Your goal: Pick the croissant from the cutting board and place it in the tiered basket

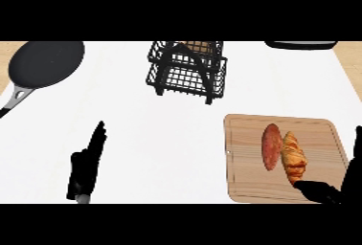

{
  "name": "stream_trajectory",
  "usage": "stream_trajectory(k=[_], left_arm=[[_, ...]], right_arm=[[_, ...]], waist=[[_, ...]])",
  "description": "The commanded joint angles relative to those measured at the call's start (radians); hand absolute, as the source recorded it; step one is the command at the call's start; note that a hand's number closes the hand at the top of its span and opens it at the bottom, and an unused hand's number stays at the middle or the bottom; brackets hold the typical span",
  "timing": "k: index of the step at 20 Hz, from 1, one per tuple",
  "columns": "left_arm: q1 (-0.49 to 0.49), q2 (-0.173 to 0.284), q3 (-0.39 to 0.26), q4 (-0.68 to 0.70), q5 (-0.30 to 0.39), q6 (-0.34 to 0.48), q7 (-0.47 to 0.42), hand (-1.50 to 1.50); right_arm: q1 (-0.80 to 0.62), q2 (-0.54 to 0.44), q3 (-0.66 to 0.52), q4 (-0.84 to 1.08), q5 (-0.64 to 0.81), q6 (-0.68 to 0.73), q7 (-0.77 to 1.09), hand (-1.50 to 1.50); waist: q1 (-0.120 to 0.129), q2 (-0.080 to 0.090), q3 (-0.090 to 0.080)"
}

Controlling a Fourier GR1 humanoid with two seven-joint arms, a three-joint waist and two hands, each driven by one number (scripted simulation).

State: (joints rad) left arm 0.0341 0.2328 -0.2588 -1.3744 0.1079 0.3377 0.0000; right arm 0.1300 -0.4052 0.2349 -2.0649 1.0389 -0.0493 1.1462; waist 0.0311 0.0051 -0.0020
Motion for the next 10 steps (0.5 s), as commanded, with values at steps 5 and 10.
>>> stream_trajectory(k=[5,10], left_arm=[[0.045,0.009,0.01,-0.014,0.006,-0.018,-0.012,0.0],[0.012,0.013,0.05,0.022,0.017,-0.031,-0.004,0.0]], right_arm=[[-0.11,0.15,0.062,0.153,0.113,0.23,0.227,-1.5],[-0.191,0.232,-0.01,0.264,0.12,0.221,0.166,-1.5]], waist=[[-0.009,-0.003,0.0],[-0.024,-0.003,0.001]])
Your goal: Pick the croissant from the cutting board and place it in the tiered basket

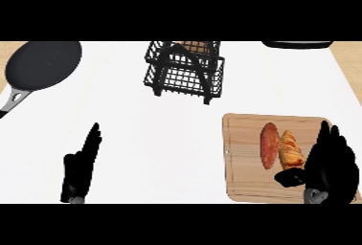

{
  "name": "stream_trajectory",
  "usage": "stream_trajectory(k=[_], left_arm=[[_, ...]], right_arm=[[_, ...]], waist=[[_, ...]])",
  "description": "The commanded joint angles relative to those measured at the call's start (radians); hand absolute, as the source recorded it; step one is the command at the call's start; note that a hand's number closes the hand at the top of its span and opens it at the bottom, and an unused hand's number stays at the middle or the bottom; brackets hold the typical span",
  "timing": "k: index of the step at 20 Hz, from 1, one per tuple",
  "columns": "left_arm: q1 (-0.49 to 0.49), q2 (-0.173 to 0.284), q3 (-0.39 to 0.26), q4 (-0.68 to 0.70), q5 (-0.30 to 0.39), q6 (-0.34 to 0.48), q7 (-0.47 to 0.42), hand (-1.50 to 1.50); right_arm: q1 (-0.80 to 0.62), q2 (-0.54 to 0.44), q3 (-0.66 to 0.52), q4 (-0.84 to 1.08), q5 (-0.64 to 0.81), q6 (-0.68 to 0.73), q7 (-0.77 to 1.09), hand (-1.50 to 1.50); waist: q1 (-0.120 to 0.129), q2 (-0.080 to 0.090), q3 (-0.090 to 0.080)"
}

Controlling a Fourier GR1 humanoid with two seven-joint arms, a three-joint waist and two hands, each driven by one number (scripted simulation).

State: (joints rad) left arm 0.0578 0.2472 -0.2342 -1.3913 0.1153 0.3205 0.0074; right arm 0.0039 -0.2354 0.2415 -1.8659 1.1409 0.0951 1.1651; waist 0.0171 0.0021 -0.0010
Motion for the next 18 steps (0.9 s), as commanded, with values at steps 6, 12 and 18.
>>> stream_trajectory(k=[6,12,18], left_arm=[[0.018,0.018,0.026,-0.047,-0.002,-0.01,0.036,0.0],[-0.018,-0.015,0.038,0.025,-0.006,-0.008,-0.006,0.0],[-0.028,-0.048,0.019,0.068,-0.035,-0.002,-0.009,0.0]], right_arm=[[-0.157,0.175,-0.031,0.125,0.076,0.17,0.171,-1.5],[-0.142,0.21,-0.133,0.212,0.065,0.232,0.14,-1.5],[-0.211,0.234,-0.161,0.268,0.07,0.267,0.145,-1.5]], waist=[[-0.007,-0.003,0.001],[-0.015,-0.001,0.0],[-0.014,0.0,0.0]])
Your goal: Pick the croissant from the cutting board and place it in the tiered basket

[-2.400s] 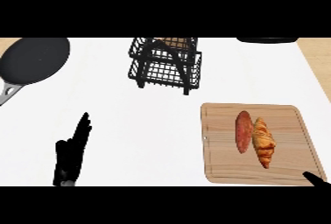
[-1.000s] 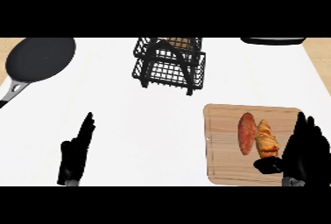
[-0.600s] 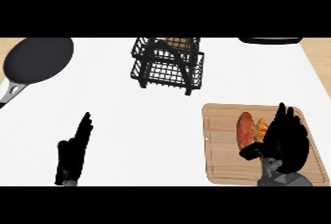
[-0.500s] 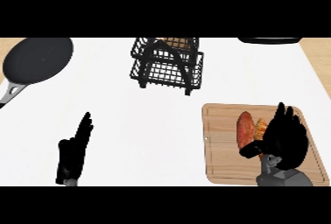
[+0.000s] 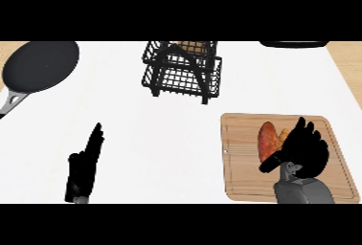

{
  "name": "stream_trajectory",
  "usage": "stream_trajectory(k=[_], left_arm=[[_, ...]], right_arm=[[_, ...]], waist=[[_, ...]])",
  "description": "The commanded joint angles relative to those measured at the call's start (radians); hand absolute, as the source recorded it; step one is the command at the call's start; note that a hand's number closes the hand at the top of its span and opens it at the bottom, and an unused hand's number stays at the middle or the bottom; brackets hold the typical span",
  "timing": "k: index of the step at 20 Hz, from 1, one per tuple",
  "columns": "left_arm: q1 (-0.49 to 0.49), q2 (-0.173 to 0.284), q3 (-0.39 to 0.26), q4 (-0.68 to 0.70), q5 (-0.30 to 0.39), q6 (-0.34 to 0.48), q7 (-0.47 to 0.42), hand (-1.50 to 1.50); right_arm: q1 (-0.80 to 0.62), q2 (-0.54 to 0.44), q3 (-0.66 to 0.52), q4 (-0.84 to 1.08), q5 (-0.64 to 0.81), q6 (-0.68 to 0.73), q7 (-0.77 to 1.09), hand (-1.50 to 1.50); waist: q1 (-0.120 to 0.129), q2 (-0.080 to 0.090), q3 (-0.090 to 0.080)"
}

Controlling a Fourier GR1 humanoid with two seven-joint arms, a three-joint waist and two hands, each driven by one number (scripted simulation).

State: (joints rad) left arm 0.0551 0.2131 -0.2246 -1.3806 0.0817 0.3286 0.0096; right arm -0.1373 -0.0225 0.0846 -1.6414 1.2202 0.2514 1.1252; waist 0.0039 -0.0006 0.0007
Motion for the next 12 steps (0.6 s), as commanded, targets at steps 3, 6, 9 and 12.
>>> stream_trajectory(k=[3,6,9,12], left_arm=[[0.04,-0.004,-0.011,-0.022,-0.011,-0.013,-0.011,0.0],[-0.011,0.009,0.034,0.014,0.015,-0.043,0.006,0.0],[-0.002,-0.001,0.031,0.003,-0.005,-0.022,0.003,0.0],[0.013,-0.012,0.031,0.022,-0.013,-0.023,-0.017,0.0]], right_arm=[[-0.092,0.021,-0.091,0.08,-0.007,0.104,0.142,-1.5],[-0.05,0.022,-0.079,0.082,0.006,0.106,0.118,-1.5],[-0.122,0.022,-0.092,0.15,-0.025,0.108,0.159,-1.5],[-0.046,0.018,-0.152,0.069,-0.043,0.156,0.096,-1.5]], waist=[[0.004,0.001,-0.001],[-0.002,0.001,-0.001],[0.006,0.002,-0.001],[-0.005,0.0,-0.001]])
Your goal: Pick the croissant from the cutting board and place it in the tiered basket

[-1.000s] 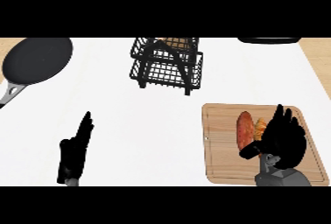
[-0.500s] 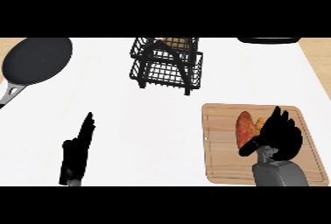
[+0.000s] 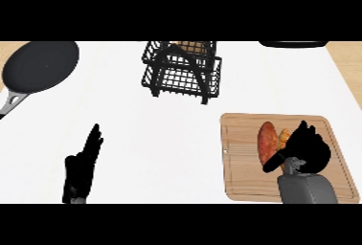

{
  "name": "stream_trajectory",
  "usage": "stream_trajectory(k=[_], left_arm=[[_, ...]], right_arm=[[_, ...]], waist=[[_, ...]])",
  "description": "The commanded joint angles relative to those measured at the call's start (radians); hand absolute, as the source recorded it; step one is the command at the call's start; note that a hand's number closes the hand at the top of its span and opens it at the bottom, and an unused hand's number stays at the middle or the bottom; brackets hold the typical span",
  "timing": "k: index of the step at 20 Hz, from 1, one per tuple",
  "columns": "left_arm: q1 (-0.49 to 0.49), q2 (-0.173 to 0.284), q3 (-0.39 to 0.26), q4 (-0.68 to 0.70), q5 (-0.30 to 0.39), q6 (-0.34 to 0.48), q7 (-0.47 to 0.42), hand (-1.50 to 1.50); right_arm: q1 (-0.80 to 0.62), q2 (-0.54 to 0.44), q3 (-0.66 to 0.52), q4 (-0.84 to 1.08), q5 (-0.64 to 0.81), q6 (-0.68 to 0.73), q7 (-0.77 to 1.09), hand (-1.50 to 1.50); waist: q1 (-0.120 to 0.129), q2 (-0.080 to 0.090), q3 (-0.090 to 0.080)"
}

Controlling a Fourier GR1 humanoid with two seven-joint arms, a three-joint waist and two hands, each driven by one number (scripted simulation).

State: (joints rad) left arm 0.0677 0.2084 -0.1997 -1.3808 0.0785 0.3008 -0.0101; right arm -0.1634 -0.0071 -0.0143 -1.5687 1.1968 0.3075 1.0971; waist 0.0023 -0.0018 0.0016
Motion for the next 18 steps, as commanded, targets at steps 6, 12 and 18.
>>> stream_trajectory(k=[6,12,18], left_arm=[[0.002,-0.006,0.015,-0.032,-0.007,-0.012,0.039,0.0],[0.072,-0.022,0.023,-0.001,-0.019,-0.032,-0.042,0.0],[-0.029,-0.045,0.051,-0.024,-0.046,-0.033,0.082,0.0]], right_arm=[[0.02,0.007,-0.063,0.085,-0.024,-0.007,0.071,-1.5],[-0.003,-0.009,-0.108,0.145,-0.043,-0.051,0.026,1.5],[0.019,0.006,-0.045,0.179,-0.017,-0.108,-0.043,1.5]], waist=[[-0.001,0.002,-0.001],[0.002,0.002,-0.002],[-0.002,0.002,-0.002]])
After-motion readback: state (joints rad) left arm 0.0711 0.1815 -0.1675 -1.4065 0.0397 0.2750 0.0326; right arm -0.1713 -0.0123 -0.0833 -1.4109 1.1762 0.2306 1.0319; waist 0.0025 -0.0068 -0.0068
